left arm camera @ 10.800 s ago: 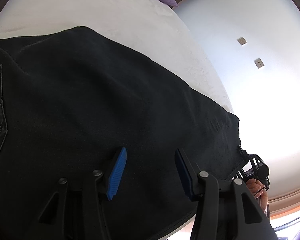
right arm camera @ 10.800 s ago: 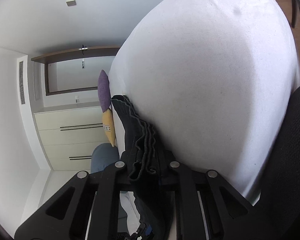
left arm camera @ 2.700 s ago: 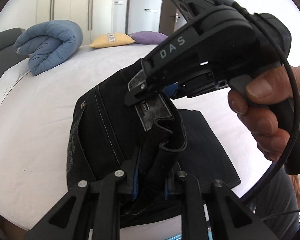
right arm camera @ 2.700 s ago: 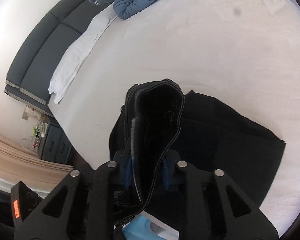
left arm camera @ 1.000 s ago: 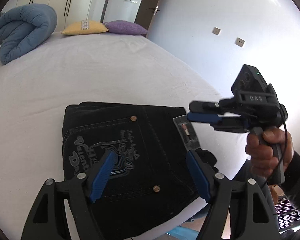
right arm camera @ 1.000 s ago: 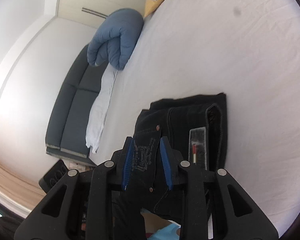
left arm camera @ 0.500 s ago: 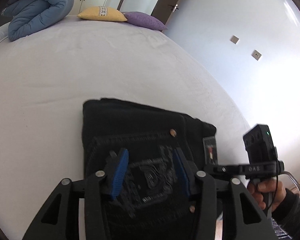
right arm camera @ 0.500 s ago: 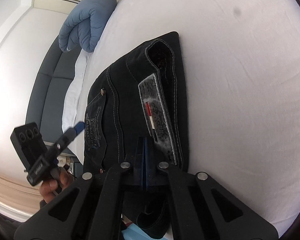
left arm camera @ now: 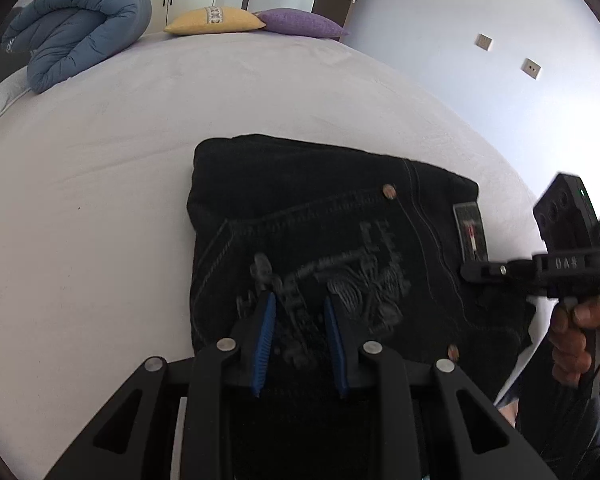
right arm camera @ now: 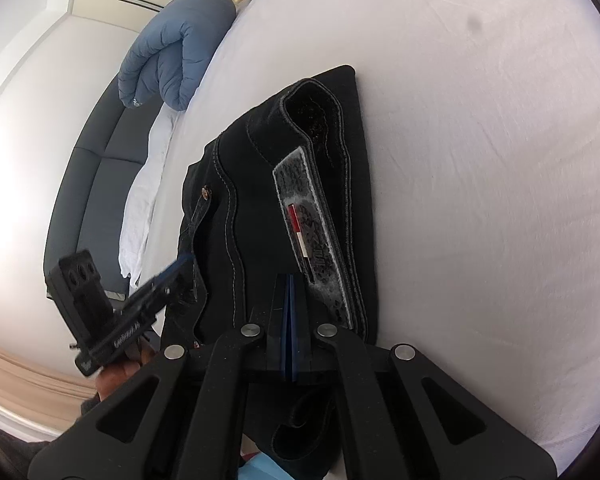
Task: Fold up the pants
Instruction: 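Open the right gripper and release the folded jeans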
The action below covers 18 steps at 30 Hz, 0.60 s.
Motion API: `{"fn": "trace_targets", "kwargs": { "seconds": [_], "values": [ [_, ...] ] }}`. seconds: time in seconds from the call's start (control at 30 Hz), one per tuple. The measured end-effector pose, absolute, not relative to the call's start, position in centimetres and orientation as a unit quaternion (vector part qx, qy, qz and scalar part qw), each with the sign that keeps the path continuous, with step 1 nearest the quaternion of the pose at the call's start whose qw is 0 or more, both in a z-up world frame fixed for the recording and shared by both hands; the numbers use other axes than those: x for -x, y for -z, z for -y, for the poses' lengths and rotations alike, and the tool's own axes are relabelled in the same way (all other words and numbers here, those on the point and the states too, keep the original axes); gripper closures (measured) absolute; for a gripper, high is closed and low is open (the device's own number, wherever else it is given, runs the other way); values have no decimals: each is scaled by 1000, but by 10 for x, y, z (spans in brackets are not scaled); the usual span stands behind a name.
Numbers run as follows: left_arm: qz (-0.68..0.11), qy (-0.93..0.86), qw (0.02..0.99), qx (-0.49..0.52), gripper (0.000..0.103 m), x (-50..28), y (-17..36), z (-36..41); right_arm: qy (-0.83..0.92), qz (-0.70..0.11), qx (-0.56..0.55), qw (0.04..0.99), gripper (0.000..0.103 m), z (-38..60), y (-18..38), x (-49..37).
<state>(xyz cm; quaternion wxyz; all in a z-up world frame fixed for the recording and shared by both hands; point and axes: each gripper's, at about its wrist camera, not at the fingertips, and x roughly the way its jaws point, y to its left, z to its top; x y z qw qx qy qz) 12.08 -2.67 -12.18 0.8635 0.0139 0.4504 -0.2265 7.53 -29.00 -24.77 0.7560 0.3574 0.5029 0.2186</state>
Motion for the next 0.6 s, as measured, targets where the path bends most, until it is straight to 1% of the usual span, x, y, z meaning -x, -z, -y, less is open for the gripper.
{"fn": "trace_targets", "kwargs": {
  "seconds": [0.13, 0.2, 0.3, 0.33, 0.4, 0.47, 0.53, 0.6],
  "values": [
    [-432, 203, 878, -36, 75, -81, 120, 25, -218, -498, -351, 763, 103, 289, 246, -70],
    [-427, 193, 883, -37, 74, -75, 124, 25, -219, -495, -351, 764, 103, 291, 245, -67],
    [-434, 187, 881, -25, 74, -79, 126, 21, -205, -505, -352, 761, 103, 291, 230, -58],
    [-437, 188, 879, -27, 74, -81, 126, 22, -208, -502, -344, 766, 99, 289, 221, -52],
    [-440, 192, 877, -33, 74, -89, 130, 23, -218, -496, -325, 775, 99, 286, 210, -38],
    [-441, 196, 875, -37, 73, -91, 132, 24, -223, -491, -325, 777, 99, 288, 211, -27],
    [-443, 200, 873, -42, 73, -93, 132, 25, -225, -483, -353, 769, 99, 296, 225, -21],
    [-451, 198, 869, -49, 73, -96, 128, 27, -232, -470, -405, 749, 100, 307, 237, -18]
  ]
}}
